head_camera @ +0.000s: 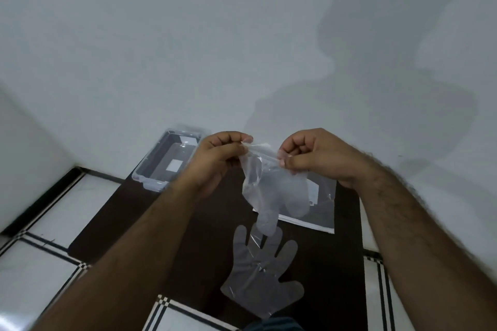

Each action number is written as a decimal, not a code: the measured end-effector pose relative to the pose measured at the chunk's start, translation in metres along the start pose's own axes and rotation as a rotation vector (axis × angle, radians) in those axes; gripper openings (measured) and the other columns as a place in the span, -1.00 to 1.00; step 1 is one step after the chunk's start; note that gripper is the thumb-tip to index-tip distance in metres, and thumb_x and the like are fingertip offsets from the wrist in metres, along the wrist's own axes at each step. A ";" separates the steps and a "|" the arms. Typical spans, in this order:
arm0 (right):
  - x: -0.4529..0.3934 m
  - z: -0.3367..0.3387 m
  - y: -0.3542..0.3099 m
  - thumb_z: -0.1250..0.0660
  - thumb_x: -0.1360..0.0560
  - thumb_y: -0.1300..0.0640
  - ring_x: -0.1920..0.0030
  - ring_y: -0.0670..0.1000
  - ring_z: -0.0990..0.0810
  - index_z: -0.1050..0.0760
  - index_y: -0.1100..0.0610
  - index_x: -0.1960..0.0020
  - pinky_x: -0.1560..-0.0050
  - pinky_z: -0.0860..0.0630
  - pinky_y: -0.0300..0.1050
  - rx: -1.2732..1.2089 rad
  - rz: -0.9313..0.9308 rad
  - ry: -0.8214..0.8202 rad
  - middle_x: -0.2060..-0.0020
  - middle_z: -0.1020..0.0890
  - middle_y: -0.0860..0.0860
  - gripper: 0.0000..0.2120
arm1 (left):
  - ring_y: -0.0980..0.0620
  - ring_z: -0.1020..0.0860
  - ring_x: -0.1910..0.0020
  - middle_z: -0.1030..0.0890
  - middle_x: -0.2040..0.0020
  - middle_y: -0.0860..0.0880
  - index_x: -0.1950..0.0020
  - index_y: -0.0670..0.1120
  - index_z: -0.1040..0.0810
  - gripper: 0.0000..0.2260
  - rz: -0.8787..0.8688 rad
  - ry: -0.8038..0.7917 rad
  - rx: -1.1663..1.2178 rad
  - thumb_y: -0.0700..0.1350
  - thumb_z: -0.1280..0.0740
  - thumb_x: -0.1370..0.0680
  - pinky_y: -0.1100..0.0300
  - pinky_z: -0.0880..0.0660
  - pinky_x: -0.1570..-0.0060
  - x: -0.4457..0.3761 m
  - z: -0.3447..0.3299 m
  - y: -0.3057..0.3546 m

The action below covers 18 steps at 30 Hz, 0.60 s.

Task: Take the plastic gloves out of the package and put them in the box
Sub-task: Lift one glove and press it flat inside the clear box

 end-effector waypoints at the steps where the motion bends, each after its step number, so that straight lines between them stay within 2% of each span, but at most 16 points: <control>1: -0.004 -0.002 -0.002 -0.55 -0.50 0.30 0.23 -0.01 -0.69 -0.72 0.17 -0.01 0.09 -0.66 -0.09 0.005 0.005 -0.015 0.20 -0.74 0.15 -0.89 | -0.04 -0.67 0.11 -0.69 0.08 -0.14 -0.08 -0.22 -0.71 -0.79 0.009 0.025 0.002 -0.42 -0.32 -0.62 0.12 -0.62 0.04 0.002 0.005 0.002; 5: -0.023 -0.014 -0.011 -0.57 -0.49 0.28 0.21 -0.01 -0.70 -0.74 0.15 -0.01 0.04 -0.67 0.01 0.042 0.045 -0.056 0.20 -0.76 0.10 -0.87 | -0.04 -0.62 0.16 -0.63 0.13 -0.14 0.02 -0.19 -0.69 -0.86 0.009 0.090 0.015 -0.36 -0.36 -0.62 0.12 -0.57 0.11 0.006 0.025 0.008; 10: -0.055 -0.039 -0.031 -0.56 -0.49 0.29 0.20 0.05 -0.65 -0.75 0.12 0.04 0.12 -0.62 -0.04 0.080 0.099 -0.070 0.17 -0.76 0.16 -0.90 | -0.05 -0.61 0.10 -0.63 0.09 -0.14 0.12 -0.13 -0.59 -0.85 -0.026 0.087 0.064 -0.33 -0.37 -0.61 0.12 -0.54 0.06 0.003 0.062 0.017; 13: -0.081 -0.056 -0.047 -0.56 -0.49 0.30 0.21 -0.04 -0.66 -0.75 0.14 0.04 0.15 -0.61 -0.18 0.109 0.109 -0.076 0.18 -0.76 0.12 -0.90 | -0.06 -0.67 0.00 -0.74 0.01 -0.14 0.00 -0.09 -0.53 -0.83 -0.026 0.070 0.047 -0.34 -0.41 -0.59 0.09 -0.54 -0.03 -0.006 0.092 0.026; 15: -0.104 -0.069 -0.057 -0.56 -0.49 0.29 0.21 -0.07 -0.67 -0.75 0.11 0.04 0.13 -0.61 -0.18 0.141 0.107 -0.081 0.22 -0.76 0.04 -0.89 | -0.12 -0.63 -0.02 -0.73 0.02 -0.17 -0.13 -0.07 -0.56 -0.73 -0.013 0.037 0.010 -0.33 -0.49 -0.52 -0.02 -0.47 -0.10 -0.019 0.119 0.032; 18: -0.141 -0.086 -0.072 -0.56 -0.49 0.26 0.17 -0.03 -0.71 -0.75 0.07 0.03 0.09 -0.64 -0.17 0.192 0.090 -0.061 0.16 -0.78 0.05 -0.88 | -0.16 -0.60 -0.01 -0.67 0.04 -0.18 -0.25 -0.14 -0.63 -0.65 -0.002 -0.034 -0.100 -0.30 -0.54 -0.49 -0.11 -0.47 -0.17 -0.046 0.157 0.042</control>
Point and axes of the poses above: each hand's wrist, its own x-axis away from the middle knuckle, its own z-axis out of the back of the hand, y = z × x, the point moved 2 cm from there along -x, towards the middle knuckle
